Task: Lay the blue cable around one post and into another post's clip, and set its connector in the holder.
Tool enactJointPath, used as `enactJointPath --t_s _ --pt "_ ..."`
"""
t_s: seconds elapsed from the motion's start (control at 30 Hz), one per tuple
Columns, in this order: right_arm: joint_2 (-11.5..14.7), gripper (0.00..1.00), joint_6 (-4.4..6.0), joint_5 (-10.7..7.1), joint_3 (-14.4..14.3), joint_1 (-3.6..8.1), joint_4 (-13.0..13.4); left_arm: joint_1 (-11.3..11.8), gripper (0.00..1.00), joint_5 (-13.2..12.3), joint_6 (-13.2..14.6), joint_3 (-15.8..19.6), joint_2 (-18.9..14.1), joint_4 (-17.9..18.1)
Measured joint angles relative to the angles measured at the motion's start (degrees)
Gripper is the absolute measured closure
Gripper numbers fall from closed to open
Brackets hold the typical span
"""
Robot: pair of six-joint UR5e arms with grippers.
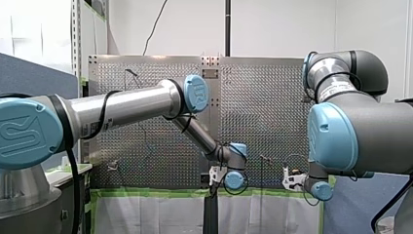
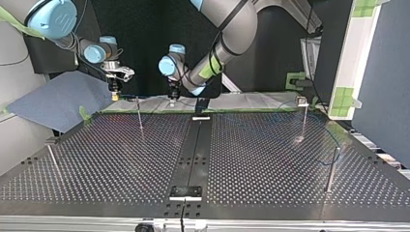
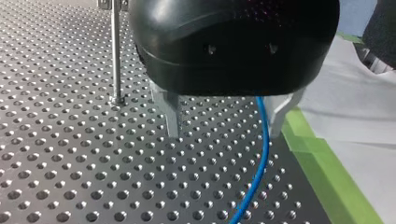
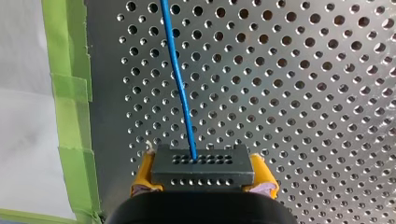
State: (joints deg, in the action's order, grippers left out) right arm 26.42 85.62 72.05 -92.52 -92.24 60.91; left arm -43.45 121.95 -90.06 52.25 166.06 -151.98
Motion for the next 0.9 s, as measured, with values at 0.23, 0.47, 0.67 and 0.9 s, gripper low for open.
enactJointPath --t_s 0.23,0.47,0.67,0.9 --pt "0.0 0.92 0.22 0.02 0.0 -0.08 0.2 0.0 0.19 -0.9 -0.3 1.4 0.0 0.0" --pt "0.0 0.92 0.26 0.02 0.0 -0.09 0.2 0.0 0.29 -0.9 -0.3 0.1 0.0 0.1" --pt "0.0 0.92 0.27 0.02 0.0 -0.09 0.2 0.1 0.29 -0.2 -0.3 0.1 0.0 0.1" --pt "0.0 0.92 0.27 0.0 0.0 -0.09 0.2 0.1 0.29 0.0 -0.3 1.5 0.0 0.4"
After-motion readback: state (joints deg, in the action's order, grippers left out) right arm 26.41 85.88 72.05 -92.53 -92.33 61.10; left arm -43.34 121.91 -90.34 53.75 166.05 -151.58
